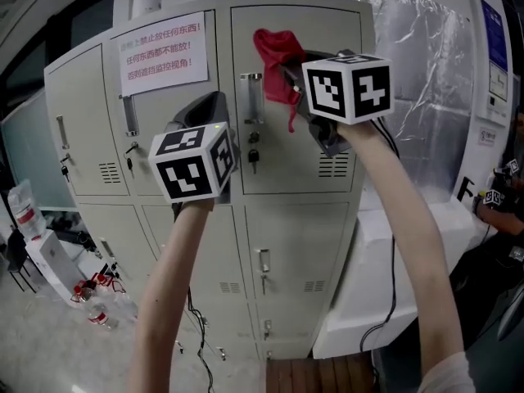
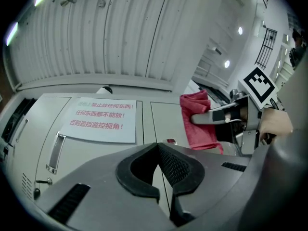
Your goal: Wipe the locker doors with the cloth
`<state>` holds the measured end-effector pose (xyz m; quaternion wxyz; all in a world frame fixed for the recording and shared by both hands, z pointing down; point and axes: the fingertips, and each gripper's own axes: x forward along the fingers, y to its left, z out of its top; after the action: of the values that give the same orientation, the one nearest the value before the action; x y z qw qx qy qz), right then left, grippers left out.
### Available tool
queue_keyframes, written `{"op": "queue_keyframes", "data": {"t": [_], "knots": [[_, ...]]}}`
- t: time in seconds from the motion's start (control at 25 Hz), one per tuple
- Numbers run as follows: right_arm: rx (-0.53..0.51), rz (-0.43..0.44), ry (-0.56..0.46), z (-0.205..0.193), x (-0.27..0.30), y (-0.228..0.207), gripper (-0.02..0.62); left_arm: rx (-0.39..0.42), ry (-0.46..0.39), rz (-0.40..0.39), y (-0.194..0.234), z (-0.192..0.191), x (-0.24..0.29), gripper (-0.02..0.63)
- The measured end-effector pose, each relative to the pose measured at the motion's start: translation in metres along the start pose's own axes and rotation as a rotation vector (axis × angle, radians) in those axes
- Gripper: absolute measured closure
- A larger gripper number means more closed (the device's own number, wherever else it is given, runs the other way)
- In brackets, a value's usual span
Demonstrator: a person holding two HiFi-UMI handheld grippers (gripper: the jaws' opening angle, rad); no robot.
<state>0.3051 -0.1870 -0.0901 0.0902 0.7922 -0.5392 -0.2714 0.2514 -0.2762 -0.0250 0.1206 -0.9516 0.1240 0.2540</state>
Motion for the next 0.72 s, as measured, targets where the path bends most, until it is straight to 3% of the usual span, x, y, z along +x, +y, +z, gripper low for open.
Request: {"op": "queue_keyframes", "data": {"t": [0.32, 0.72], "knots": [[-0.035, 0.062, 0.098, -0.041, 0.057, 0.057, 0.569, 0.019, 0.024, -0.012, -0.001, -0.01, -0.009, 0.591], [-0.084, 0.031, 0.142, -0.056, 0.07, 0.06, 0.568, -0.016, 0.021, -0.012, 0.006, -0.018, -0.012, 0.591]]}}
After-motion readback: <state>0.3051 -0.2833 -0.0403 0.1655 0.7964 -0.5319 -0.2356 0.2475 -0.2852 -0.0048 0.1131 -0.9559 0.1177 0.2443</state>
